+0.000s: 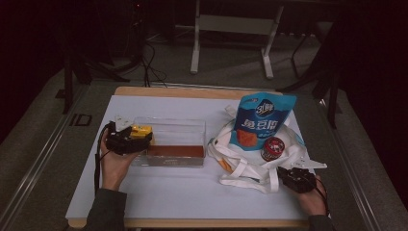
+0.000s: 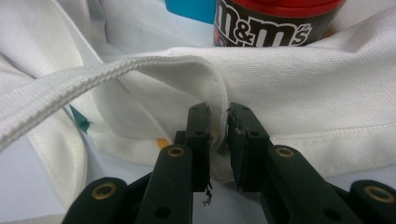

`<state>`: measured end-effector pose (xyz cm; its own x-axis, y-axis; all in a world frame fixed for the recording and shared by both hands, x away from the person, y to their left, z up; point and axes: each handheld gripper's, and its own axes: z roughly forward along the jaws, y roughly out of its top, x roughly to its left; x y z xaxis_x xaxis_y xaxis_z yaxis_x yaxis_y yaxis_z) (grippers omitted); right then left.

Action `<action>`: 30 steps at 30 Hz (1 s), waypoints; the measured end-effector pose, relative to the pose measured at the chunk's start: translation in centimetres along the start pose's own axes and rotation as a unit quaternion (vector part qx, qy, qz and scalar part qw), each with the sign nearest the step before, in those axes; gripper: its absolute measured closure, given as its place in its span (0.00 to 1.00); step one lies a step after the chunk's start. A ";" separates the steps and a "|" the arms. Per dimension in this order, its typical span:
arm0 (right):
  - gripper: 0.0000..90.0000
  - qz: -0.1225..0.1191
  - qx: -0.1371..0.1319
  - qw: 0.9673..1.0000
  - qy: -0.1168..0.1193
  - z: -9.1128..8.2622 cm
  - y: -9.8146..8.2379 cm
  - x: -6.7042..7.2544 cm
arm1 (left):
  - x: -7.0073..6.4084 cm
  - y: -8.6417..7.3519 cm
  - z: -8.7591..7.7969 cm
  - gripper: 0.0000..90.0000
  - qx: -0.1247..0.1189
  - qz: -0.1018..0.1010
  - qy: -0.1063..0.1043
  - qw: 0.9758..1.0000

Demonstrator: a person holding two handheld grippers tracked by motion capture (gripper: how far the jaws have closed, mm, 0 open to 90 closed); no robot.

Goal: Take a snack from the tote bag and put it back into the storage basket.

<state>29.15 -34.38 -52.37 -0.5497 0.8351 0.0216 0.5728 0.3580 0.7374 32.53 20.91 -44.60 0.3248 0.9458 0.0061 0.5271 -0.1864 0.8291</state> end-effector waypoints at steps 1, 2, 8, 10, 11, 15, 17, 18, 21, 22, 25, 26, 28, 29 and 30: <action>0.87 0.001 0.000 1.000 0.000 0.0 0.0 0.0 | -0.1 0.0 0.0 0.15 -0.001 0.002 0.000 1.000; 0.87 0.000 0.000 1.000 0.000 0.0 0.0 0.0 | -0.1 0.1 -0.1 0.15 -0.001 0.005 -0.005 1.000; 0.87 0.001 -0.002 1.000 -0.001 0.0 -0.1 0.0 | -0.5 0.3 0.0 0.18 -0.004 0.013 -0.011 1.000; 0.87 0.001 -0.002 1.000 -0.001 0.0 -0.1 0.0 | -0.6 0.4 -0.1 0.22 -0.012 0.017 -0.013 1.000; 0.87 0.000 -0.003 1.000 -0.002 0.0 -0.1 0.0 | -0.7 0.4 -0.2 0.23 -0.015 0.018 -0.016 1.000; 0.87 0.000 -0.003 1.000 -0.001 0.0 -0.1 0.0 | -0.9 0.7 -0.4 0.27 -0.023 0.021 -0.024 0.999; 0.87 0.001 -0.003 1.000 -0.001 0.0 -0.1 0.0 | -1.1 0.8 -0.3 0.29 -0.024 0.022 -0.032 0.999; 0.87 0.001 -0.004 1.000 -0.001 0.0 -0.1 0.0 | -1.2 0.9 -0.3 0.29 -0.026 0.023 -0.034 0.999; 0.87 0.001 -0.003 1.000 -0.001 0.0 -0.1 0.0 | -1.6 1.0 -0.2 0.31 -0.028 0.030 -0.043 0.998; 0.87 0.001 -0.003 1.000 -0.001 0.0 -0.1 0.0 | -1.8 1.0 -0.2 0.32 -0.027 0.033 -0.043 0.998; 0.87 0.001 -0.003 1.000 -0.001 0.0 -0.1 0.0 | -2.1 1.1 -0.1 0.33 -0.033 0.035 -0.048 0.998; 0.87 0.002 -0.005 1.000 0.000 0.0 -0.1 0.0 | -2.2 1.1 -0.2 0.36 -0.036 0.036 -0.047 0.998; 0.87 0.003 -0.006 1.000 0.002 0.0 -0.2 -0.1 | -2.4 1.2 -0.2 0.38 -0.040 0.039 -0.052 0.997; 0.87 0.004 -0.006 1.000 0.003 0.0 -0.2 -0.1 | -2.6 1.3 -0.1 0.39 -0.039 0.041 -0.053 0.997; 0.87 0.004 -0.006 1.000 0.003 0.0 -0.2 -0.1 | -2.7 1.4 -0.1 0.39 -0.038 0.045 -0.054 0.997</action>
<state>29.09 -34.51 -52.47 -0.5485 0.8356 0.0307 0.5696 0.3465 0.7453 32.33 18.15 -43.42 0.4529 0.8912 0.0249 0.4328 -0.2442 0.8678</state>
